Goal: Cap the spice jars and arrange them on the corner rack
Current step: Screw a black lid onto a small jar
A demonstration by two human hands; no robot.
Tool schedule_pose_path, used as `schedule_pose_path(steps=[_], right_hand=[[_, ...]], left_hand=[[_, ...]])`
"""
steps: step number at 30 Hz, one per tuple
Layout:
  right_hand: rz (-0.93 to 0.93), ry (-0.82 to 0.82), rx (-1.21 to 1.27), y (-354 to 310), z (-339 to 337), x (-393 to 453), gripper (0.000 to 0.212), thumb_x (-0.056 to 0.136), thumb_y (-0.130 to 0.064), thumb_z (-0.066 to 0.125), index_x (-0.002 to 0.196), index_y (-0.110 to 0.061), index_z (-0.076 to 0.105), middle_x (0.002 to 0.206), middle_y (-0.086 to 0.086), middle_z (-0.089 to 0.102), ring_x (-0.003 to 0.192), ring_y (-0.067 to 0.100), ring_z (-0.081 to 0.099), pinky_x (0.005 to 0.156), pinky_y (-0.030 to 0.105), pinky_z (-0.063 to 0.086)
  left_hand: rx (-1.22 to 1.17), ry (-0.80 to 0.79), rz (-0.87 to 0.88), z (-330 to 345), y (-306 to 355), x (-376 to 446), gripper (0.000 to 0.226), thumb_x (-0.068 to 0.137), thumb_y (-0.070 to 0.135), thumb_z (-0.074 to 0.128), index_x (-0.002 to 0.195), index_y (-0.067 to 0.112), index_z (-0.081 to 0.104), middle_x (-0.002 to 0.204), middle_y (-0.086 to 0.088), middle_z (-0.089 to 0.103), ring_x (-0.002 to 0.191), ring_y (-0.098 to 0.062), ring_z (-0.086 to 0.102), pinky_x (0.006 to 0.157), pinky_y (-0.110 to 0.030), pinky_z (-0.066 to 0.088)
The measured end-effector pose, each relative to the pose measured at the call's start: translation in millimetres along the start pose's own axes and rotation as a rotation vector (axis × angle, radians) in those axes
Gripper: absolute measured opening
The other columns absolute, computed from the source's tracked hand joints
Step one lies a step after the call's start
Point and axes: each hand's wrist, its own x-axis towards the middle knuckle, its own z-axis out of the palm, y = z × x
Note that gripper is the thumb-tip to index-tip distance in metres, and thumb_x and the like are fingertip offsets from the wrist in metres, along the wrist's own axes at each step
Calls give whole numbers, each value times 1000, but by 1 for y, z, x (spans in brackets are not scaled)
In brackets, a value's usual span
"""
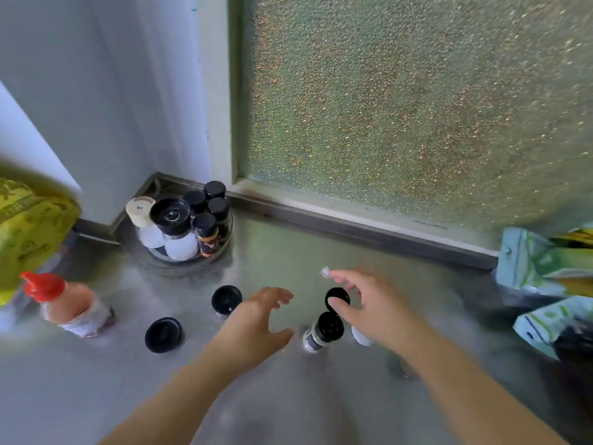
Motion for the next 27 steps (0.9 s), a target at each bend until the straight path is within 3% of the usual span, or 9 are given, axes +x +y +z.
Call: schedule_pose_path(steps=[2,4,6,10,15,18,20,24,27], right_hand=[[57,15,23,16,5,-14,49,84,-34,61,131,-30,46,125,-10,54,103,0,48,84,4,32],[137,9,25,26,13,-22,55,86,-38,58,136,-27,38,128,-7,52,110,9,49,94,20,37],[178,3,57,31,23,-24,56,89,-36,55,139,-21,34,130,-5,52,106,11,51,97,25,38],[177,61,272,31,36,-25,43,86,-24,61,127,-22,48,110,-8,60,93,6,56,89,21,45],[98,198,394,38,43,-32,43,77,-9,71,111,-24,49,96,-20,56,91,-7,55,77,3,38],[-11,167,357,41,39,-39,40,77,-6,68,103,-30,50,101,-16,59,99,-7,52,83,1,33],[-106,127,283,42,39,-44,32,76,-5,62,103,-24,58,108,-9,61,103,-5,51,89,2,31],[-193,56,117,44,46,-55,46,75,-5,46,116,-18,63,125,-11,56,112,-2,47,95,1,28],[-235,112,3,45,53,-61,50,77,-12,36,119,-19,62,130,-8,56,111,9,56,96,14,41]], left_hand=[[-35,-94,-36,24,1,2,56,73,23,71,123,23,46,113,15,48,103,0,46,84,-5,34],[-79,-131,-85,44,4,6,61,70,25,73,124,27,44,118,14,49,109,-1,46,93,-17,39],[-146,-131,-100,58,9,10,60,68,23,75,119,31,46,118,12,54,114,-5,49,95,-23,41],[-265,-77,-121,68,14,15,44,62,26,74,96,42,51,104,12,65,106,-10,58,97,-33,45],[-382,-67,-148,73,10,16,39,62,16,79,90,36,60,100,4,70,99,-12,63,98,-40,46],[-416,-69,-159,72,11,16,37,62,14,80,89,32,63,99,1,71,99,-13,64,99,-41,46],[-425,-69,-173,72,12,16,37,62,12,80,90,30,63,99,0,71,98,-13,65,98,-41,46],[-425,-65,-178,72,15,15,38,64,7,80,91,28,63,98,-1,71,97,-12,65,97,-39,47],[-410,-66,-172,72,16,13,37,65,9,79,91,31,63,99,2,71,97,-9,64,96,-36,48]])
